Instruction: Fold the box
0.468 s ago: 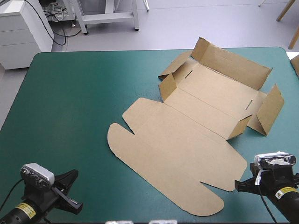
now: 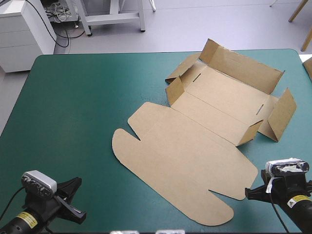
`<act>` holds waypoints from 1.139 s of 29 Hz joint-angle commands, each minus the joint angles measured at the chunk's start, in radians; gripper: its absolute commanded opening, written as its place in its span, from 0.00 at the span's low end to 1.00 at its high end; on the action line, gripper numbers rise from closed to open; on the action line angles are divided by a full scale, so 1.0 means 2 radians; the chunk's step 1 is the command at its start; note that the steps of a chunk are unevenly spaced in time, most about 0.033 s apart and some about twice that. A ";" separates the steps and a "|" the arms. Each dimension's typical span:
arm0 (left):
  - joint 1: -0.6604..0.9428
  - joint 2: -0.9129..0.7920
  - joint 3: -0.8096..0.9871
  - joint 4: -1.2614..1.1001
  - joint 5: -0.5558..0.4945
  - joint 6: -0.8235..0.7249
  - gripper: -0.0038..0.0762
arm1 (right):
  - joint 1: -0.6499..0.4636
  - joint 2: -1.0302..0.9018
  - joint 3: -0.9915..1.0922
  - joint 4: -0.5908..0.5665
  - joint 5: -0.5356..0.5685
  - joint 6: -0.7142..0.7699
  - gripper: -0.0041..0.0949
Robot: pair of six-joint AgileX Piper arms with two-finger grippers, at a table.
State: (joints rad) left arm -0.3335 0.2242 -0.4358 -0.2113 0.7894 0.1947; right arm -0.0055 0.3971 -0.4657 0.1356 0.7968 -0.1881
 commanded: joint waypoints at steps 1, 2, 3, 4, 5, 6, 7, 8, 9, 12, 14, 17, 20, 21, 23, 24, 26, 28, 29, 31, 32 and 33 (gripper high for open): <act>-0.004 0.006 -0.012 -0.010 -0.034 -0.005 0.04 | 0.000 0.003 -0.013 0.001 -0.029 -0.003 0.03; -0.004 0.006 -0.012 -0.010 -0.034 -0.005 0.04 | 0.000 0.003 -0.013 0.001 -0.029 -0.003 0.03; -0.004 0.006 -0.012 -0.010 -0.034 -0.005 0.04 | 0.000 0.003 -0.013 0.001 -0.029 -0.003 0.03; -0.004 0.006 -0.012 -0.010 -0.034 -0.005 0.04 | 0.000 0.003 -0.013 0.001 -0.028 -0.003 0.03; -0.004 0.006 -0.012 -0.010 -0.034 -0.005 0.04 | 0.000 0.003 -0.013 0.001 -0.026 -0.003 0.03; -0.004 0.006 -0.012 -0.010 -0.034 -0.005 0.04 | 0.000 0.003 -0.013 0.001 -0.025 -0.003 0.03; -0.004 0.006 -0.012 -0.010 -0.034 -0.005 0.04 | 0.000 0.003 -0.013 0.001 -0.025 -0.003 0.03; -0.004 0.006 -0.012 -0.010 -0.034 -0.005 0.04 | 0.000 0.003 -0.013 0.001 -0.025 -0.003 0.05; -0.004 0.006 -0.012 -0.010 -0.034 -0.005 0.04 | 0.000 0.003 -0.013 0.001 -0.025 -0.003 0.09; -0.004 0.006 -0.012 -0.010 -0.034 -0.005 0.04 | 0.000 0.003 -0.013 0.001 -0.025 -0.003 0.29; -0.004 0.006 -0.012 -0.010 -0.034 -0.005 0.04 | 0.000 0.003 -0.013 0.001 -0.025 -0.003 0.49; -0.004 0.006 -0.012 -0.010 -0.034 -0.005 0.04 | 0.000 0.003 -0.013 0.001 -0.026 -0.003 0.70; -0.004 0.006 -0.012 -0.010 -0.034 -0.005 0.04 | 0.000 0.003 -0.013 0.001 -0.027 -0.002 0.69; -0.004 0.006 -0.012 -0.010 -0.034 -0.005 0.04 | 0.000 0.003 -0.013 0.001 -0.027 0.002 0.69; -0.004 0.006 -0.012 -0.010 -0.034 -0.005 0.04 | 0.000 0.003 -0.013 0.001 -0.029 0.019 0.67; -0.004 0.006 -0.012 -0.010 -0.034 -0.005 0.04 | 0.000 0.003 -0.014 0.001 -0.030 0.029 0.67; -0.004 0.006 -0.012 -0.010 -0.034 -0.005 0.04 | 0.000 0.004 -0.022 0.001 -0.028 0.058 0.67; -0.004 0.006 -0.012 -0.010 -0.034 -0.005 0.04 | 0.000 0.010 -0.035 0.000 -0.022 0.077 0.67; -0.004 0.006 -0.012 -0.010 -0.034 -0.005 0.04 | 0.000 0.017 -0.044 0.000 -0.017 0.078 0.67; -0.004 0.006 -0.012 -0.010 -0.034 -0.005 0.04 | 0.000 0.032 -0.069 0.000 -0.006 0.086 0.67; -0.004 0.006 -0.012 -0.010 -0.034 -0.005 0.04 | 0.000 0.042 -0.084 -0.001 0.001 0.094 0.67; -0.004 0.006 -0.012 -0.010 -0.034 -0.005 0.04 | 0.000 0.064 -0.110 -0.005 0.015 0.105 0.67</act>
State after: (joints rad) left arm -0.3335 0.2242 -0.4358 -0.2113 0.7894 0.1947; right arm -0.0055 0.4652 -0.5936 0.1346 0.8526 -0.0054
